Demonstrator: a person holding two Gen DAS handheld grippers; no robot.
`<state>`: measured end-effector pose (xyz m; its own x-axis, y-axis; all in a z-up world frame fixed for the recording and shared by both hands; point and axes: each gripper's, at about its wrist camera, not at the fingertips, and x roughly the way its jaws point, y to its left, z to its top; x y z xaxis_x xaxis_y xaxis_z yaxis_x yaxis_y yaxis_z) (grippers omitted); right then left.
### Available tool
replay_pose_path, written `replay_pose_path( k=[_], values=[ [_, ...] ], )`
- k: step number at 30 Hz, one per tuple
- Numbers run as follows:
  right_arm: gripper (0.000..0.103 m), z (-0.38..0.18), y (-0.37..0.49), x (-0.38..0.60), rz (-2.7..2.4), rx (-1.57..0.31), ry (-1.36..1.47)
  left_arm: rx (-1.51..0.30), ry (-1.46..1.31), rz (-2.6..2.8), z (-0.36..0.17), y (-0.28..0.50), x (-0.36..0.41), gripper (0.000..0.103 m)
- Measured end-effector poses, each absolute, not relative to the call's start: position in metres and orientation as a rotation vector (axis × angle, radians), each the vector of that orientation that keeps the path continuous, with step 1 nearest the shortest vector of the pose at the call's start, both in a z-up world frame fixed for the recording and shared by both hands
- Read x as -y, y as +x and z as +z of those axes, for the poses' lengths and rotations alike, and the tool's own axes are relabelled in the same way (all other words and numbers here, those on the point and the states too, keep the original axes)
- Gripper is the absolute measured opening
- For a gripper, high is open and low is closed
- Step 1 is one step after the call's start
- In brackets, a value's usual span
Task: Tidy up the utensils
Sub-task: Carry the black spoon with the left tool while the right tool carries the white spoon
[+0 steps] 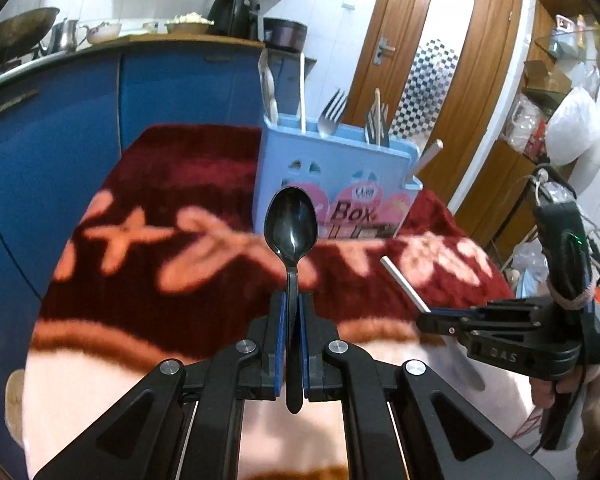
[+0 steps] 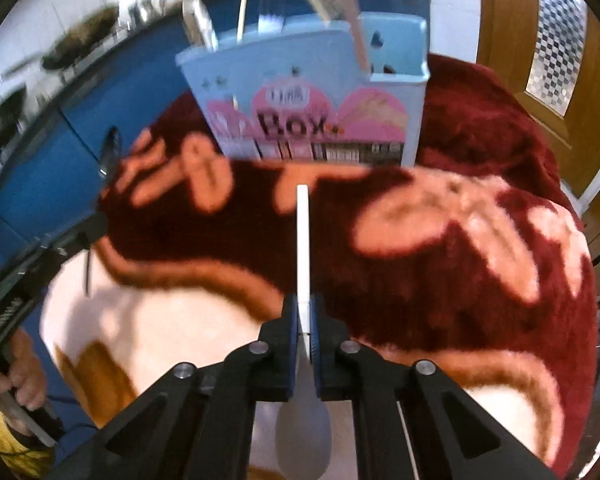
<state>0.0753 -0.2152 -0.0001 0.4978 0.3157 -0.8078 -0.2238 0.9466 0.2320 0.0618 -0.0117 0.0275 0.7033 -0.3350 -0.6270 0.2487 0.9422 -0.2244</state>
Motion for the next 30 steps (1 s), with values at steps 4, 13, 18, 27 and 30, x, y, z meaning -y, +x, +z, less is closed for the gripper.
replay_pose_path(
  k=[4,13,18,27,30],
  values=[
    [0.007,0.016,0.067,0.227,0.347,-0.871,0.177,-0.679,-0.145,-0.334,0.040,0.073,0.013,0.006],
    [0.008,0.061,0.075,0.257,0.249,-0.571,0.246,-0.525,-0.173,-0.357,0.076,0.106,0.023,0.006],
    [0.008,0.076,0.098,0.272,0.227,-0.461,0.299,-0.438,-0.204,-0.376,0.097,0.134,0.028,0.006],
    [0.008,0.090,0.163,0.267,0.218,-0.247,0.257,-0.336,-0.212,-0.360,0.102,0.177,0.040,0.006],
    [0.008,0.088,0.184,0.260,0.223,-0.225,0.238,-0.323,-0.227,-0.342,0.095,0.191,0.042,0.006]
  ],
)
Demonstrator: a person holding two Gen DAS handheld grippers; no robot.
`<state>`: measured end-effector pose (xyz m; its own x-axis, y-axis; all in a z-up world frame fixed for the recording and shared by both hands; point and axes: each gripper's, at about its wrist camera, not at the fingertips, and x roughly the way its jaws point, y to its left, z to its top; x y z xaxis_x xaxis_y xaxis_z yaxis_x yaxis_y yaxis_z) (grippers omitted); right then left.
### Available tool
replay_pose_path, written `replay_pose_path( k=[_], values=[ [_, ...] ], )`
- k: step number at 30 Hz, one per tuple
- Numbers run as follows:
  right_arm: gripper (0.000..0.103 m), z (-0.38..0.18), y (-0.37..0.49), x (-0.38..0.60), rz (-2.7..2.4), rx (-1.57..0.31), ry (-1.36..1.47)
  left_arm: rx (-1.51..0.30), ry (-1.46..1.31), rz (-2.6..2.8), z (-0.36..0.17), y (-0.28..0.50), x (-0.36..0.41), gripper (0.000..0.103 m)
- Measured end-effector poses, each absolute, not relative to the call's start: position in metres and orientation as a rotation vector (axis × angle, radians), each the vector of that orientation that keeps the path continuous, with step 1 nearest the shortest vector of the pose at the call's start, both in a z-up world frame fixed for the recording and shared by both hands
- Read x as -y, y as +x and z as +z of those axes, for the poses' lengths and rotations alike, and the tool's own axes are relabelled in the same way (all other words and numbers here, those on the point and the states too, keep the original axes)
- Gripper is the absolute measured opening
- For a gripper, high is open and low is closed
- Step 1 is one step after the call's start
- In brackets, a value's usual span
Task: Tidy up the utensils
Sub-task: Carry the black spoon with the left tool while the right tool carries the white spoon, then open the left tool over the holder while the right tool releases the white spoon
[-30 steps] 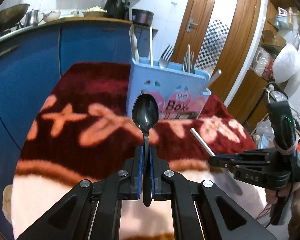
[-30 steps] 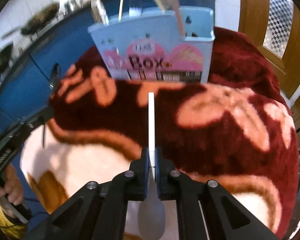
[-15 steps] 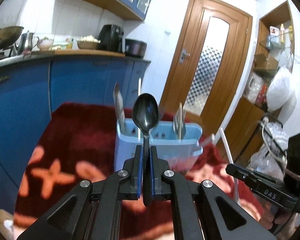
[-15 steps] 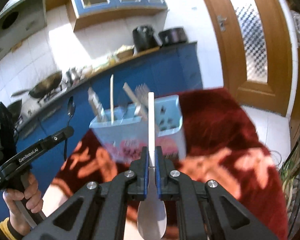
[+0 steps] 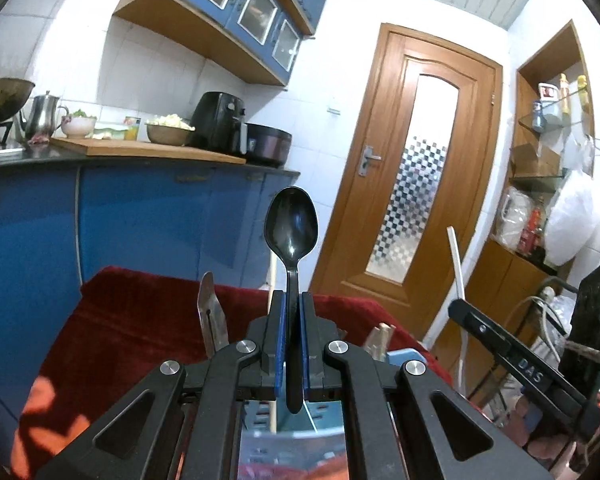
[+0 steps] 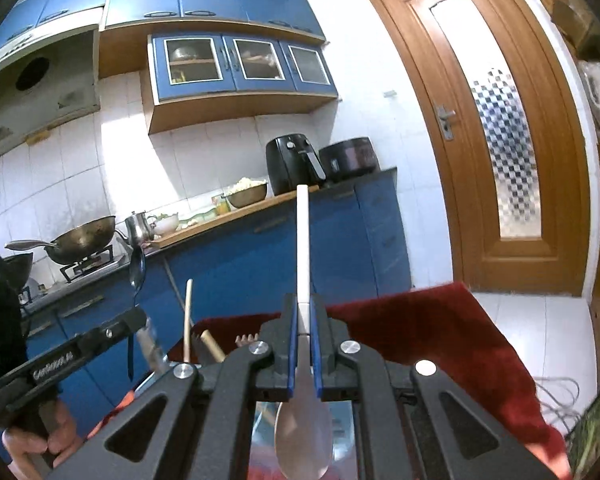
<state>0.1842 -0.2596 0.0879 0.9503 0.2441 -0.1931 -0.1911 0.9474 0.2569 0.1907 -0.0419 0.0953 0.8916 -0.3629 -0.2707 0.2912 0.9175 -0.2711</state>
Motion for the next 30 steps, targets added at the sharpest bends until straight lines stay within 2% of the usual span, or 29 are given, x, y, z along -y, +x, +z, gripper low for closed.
replay_pose_path(
  k=[6,17,22,25,30],
  values=[
    [0.008,0.074,0.207,0.248,0.230,-0.206,0.196,-0.295,-0.227,-0.286,0.077,0.206,0.047,0.006],
    [0.009,0.059,0.192,0.254,0.266,-0.265,0.194,-0.267,-0.195,-0.273,0.057,0.203,0.056,0.006],
    [0.014,0.061,0.182,0.257,0.270,-0.267,0.195,-0.286,-0.221,-0.276,0.056,0.204,0.053,0.006],
    [0.023,0.063,0.178,0.258,0.277,-0.269,0.204,-0.301,-0.226,-0.283,0.054,0.203,0.052,0.006],
    [0.031,0.068,0.168,0.262,0.276,-0.254,0.214,-0.327,-0.230,-0.286,0.053,0.199,0.050,0.008]
  ],
)
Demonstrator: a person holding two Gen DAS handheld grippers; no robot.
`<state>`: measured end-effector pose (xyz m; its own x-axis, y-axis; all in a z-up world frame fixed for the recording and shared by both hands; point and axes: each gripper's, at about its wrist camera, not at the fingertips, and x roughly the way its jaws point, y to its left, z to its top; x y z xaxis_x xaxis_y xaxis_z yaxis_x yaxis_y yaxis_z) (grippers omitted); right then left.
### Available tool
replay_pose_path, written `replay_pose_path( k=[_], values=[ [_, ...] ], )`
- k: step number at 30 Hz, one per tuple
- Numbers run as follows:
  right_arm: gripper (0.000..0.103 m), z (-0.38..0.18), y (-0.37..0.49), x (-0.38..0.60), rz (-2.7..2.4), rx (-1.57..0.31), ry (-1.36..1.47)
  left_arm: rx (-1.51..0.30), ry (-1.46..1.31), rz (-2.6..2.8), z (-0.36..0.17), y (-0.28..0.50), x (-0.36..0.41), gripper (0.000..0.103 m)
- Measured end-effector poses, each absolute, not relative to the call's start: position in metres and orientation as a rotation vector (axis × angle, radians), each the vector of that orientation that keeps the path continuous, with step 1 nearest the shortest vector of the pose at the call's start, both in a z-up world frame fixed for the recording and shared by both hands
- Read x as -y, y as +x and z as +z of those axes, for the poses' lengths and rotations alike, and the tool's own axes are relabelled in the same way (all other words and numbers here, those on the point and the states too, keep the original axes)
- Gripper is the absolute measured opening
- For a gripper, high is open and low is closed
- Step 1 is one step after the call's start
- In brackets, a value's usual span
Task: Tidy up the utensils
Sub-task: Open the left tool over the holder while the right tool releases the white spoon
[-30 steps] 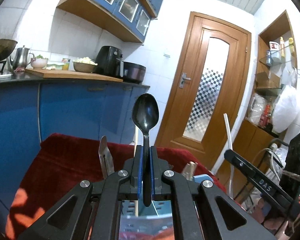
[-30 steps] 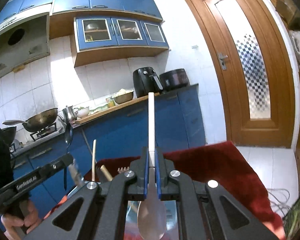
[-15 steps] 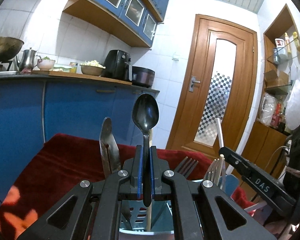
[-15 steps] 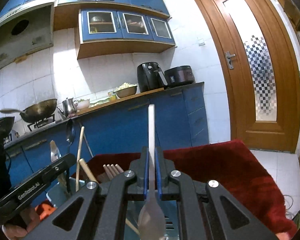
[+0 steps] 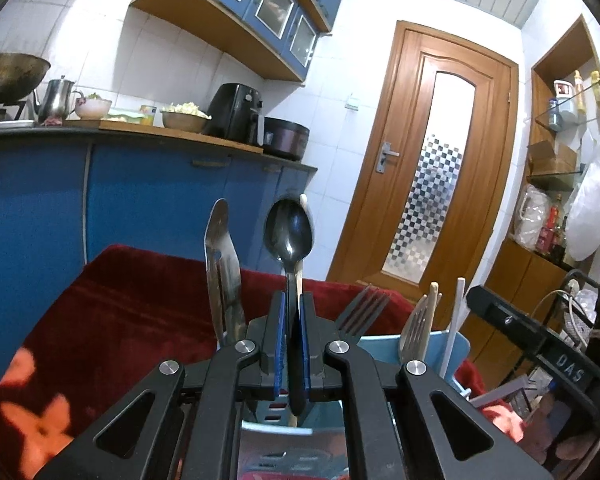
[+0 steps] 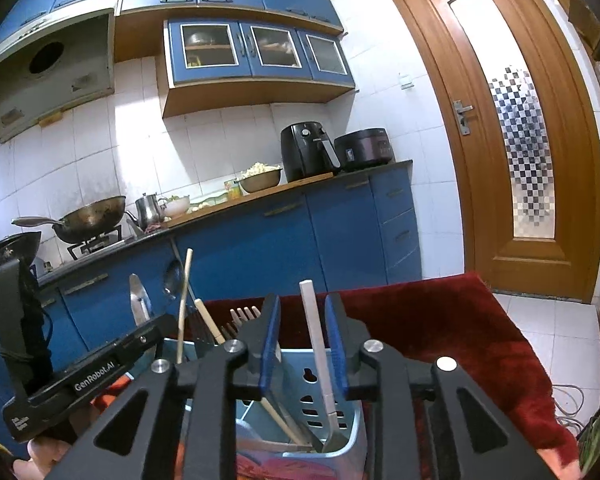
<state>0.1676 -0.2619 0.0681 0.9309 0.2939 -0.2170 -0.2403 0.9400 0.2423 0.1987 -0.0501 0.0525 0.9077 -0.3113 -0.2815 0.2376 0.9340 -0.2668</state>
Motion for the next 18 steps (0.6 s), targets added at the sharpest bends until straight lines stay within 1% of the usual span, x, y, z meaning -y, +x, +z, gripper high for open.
replay_pose_path(
  k=[2,3,5,18],
  values=[
    [0.033,0.069,0.164,0.263,0.277,-0.254,0.218,-0.332,-0.229,-0.290,0.054,0.196,0.050,0.017],
    [0.033,0.070,0.161,0.263,0.278,-0.255,0.217,-0.335,-0.227,-0.293,0.054,0.195,0.050,0.019],
    [0.033,0.071,0.158,0.263,0.274,-0.255,0.216,-0.332,-0.218,-0.292,0.055,0.191,0.050,0.026],
    [0.035,0.071,0.137,0.267,0.293,-0.274,0.269,-0.372,-0.194,-0.281,0.056,0.174,0.042,0.027]
  ],
)
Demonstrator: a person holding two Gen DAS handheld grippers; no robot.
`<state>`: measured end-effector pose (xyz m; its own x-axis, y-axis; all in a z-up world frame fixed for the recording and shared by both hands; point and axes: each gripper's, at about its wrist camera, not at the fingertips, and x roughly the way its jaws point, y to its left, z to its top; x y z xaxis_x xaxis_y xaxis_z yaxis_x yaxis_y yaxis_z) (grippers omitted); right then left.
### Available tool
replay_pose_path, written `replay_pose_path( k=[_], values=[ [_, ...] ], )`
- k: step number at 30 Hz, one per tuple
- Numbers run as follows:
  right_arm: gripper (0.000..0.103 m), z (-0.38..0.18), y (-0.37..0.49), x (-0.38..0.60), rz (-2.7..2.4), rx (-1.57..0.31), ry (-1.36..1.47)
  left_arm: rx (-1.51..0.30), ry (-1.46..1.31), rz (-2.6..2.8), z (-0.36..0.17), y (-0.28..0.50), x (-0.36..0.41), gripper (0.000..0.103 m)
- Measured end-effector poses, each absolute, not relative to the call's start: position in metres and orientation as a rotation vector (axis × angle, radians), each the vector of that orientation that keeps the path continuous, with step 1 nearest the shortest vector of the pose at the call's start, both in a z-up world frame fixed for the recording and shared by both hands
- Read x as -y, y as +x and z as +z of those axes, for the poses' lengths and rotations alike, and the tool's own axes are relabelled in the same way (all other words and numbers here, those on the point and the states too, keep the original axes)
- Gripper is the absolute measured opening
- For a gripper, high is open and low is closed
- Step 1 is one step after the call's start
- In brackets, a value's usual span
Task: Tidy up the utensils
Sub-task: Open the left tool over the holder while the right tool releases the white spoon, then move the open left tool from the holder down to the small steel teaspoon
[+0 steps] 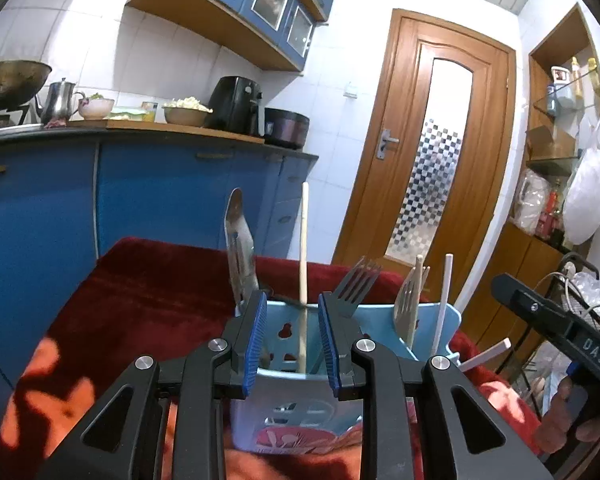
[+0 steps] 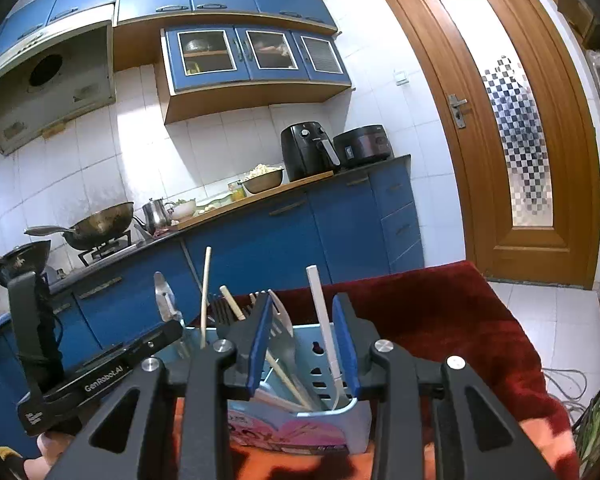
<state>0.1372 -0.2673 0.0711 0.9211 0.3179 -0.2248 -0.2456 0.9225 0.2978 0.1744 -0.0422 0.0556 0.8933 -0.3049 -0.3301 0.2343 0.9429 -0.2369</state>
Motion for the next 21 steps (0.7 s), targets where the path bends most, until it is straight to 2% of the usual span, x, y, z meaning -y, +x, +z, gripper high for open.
replay_pose_path(
  k=[21],
  values=[
    [0.041,0.067,0.100,0.259,0.302,-0.356,0.269,-0.430,-0.174,-0.253,0.069,0.147,0.008,0.027]
  ],
)
